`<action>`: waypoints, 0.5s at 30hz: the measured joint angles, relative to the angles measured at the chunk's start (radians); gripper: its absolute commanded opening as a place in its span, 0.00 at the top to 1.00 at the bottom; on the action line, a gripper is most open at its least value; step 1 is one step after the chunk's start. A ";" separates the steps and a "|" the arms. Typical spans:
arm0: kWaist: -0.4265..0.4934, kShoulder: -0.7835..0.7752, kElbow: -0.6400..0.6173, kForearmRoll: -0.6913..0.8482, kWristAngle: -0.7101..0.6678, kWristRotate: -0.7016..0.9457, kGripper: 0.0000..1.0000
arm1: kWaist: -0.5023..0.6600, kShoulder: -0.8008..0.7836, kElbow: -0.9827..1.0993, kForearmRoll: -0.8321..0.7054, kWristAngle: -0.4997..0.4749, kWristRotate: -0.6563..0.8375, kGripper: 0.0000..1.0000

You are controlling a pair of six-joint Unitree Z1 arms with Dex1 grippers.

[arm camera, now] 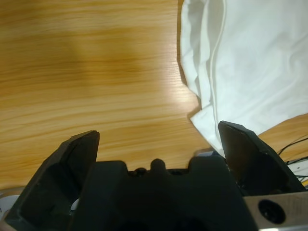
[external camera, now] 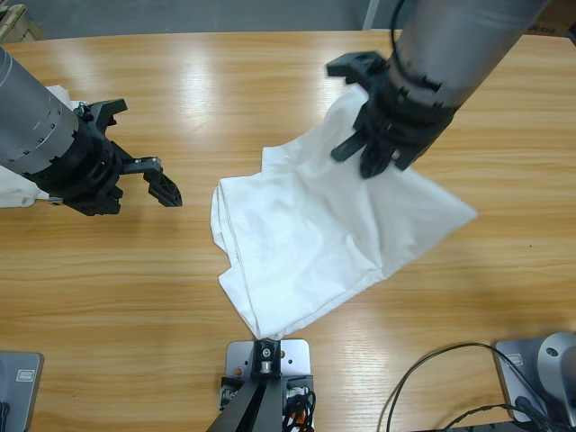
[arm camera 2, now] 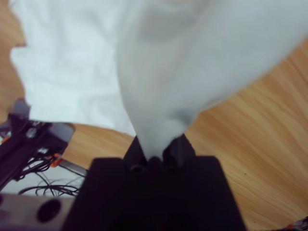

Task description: Fold clothes

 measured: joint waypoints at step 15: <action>0.001 -0.032 0.034 0.000 0.007 -0.026 0.04 | 0.204 0.096 -0.152 -0.018 0.039 0.036 1.00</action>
